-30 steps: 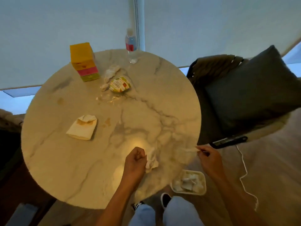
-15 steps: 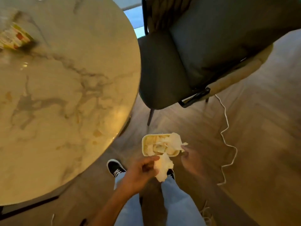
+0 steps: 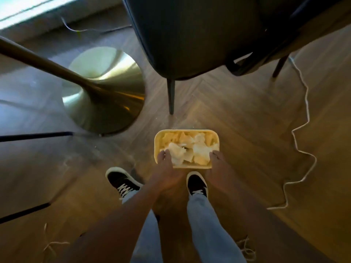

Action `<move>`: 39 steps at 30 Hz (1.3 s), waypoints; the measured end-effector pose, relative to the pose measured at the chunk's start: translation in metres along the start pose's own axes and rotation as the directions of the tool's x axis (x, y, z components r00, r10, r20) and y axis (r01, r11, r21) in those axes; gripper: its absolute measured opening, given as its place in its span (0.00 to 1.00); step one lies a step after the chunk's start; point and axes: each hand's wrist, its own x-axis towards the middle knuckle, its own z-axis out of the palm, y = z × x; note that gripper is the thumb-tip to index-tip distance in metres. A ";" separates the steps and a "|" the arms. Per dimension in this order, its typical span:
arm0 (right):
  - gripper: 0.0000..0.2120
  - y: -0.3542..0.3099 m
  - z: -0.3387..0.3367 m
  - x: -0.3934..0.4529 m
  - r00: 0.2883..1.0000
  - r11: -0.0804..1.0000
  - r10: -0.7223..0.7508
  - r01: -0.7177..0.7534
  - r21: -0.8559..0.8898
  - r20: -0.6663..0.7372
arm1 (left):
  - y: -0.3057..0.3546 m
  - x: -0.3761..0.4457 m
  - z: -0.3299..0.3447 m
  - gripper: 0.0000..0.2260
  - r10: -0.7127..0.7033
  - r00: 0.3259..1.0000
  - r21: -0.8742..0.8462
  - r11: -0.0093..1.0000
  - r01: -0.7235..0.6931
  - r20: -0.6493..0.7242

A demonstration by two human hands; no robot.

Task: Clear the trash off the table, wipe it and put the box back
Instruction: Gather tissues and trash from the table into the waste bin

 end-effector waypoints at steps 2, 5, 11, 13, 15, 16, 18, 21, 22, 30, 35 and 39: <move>0.30 0.003 0.015 0.019 0.999 1.000 -0.013 0.014 -0.014 0.035 | -0.009 0.028 0.012 0.47 -0.036 0.999 0.068 0.997 0.034 0.017; 0.30 0.010 0.031 0.040 0.997 0.999 -0.039 0.040 -0.021 0.062 | -0.023 0.059 0.029 0.49 -0.044 0.998 0.203 0.979 0.034 0.044; 0.27 0.021 0.023 0.045 0.996 0.999 -0.029 0.032 -0.030 0.086 | -0.035 0.065 0.032 0.40 -0.015 0.989 0.234 0.972 -0.020 0.145; 0.24 0.021 0.012 0.031 1.000 1.000 -0.012 0.012 0.008 0.015 | -0.037 0.051 0.025 0.36 0.032 0.995 0.112 0.993 -0.042 0.096; 0.22 0.019 0.004 0.014 0.998 0.997 0.007 -0.002 0.078 -0.068 | -0.041 0.032 0.018 0.30 0.064 0.998 0.012 0.998 -0.063 -0.009; 0.21 0.015 -0.001 0.005 0.995 0.994 0.018 -0.008 0.112 -0.093 | -0.042 0.021 0.014 0.27 0.066 0.996 -0.016 0.998 -0.067 -0.059; 0.20 0.004 -0.011 -0.016 0.994 0.988 0.040 -0.025 0.150 -0.103 | -0.045 -0.003 0.007 0.22 0.063 0.990 -0.060 0.996 -0.071 -0.129; 0.18 -0.026 -0.025 -0.054 0.991 0.989 0.000 0.020 0.149 -0.135 | -0.042 -0.047 -0.010 0.17 0.090 0.976 -0.088 0.990 -0.109 -0.198; 0.18 -0.038 -0.030 -0.069 0.992 0.987 -0.018 0.038 0.154 -0.127 | -0.039 -0.065 -0.016 0.16 0.096 0.973 -0.116 0.986 -0.122 -0.212; 0.17 -0.139 -0.074 -0.182 0.977 0.968 -0.157 0.182 0.174 -0.146 | -0.013 -0.203 -0.057 0.14 0.092 0.932 -0.384 0.893 -0.232 -0.350; 0.18 -0.200 -0.099 -0.244 0.959 0.931 -0.228 0.266 0.251 -0.169 | -0.016 -0.273 -0.077 0.13 0.060 0.894 -0.518 0.797 -0.310 -0.443; 0.16 -0.237 -0.110 -0.283 0.940 0.907 -0.299 0.333 0.257 -0.165 | -0.033 -0.323 -0.095 0.10 -0.016 0.874 -0.633 0.696 -0.338 -0.485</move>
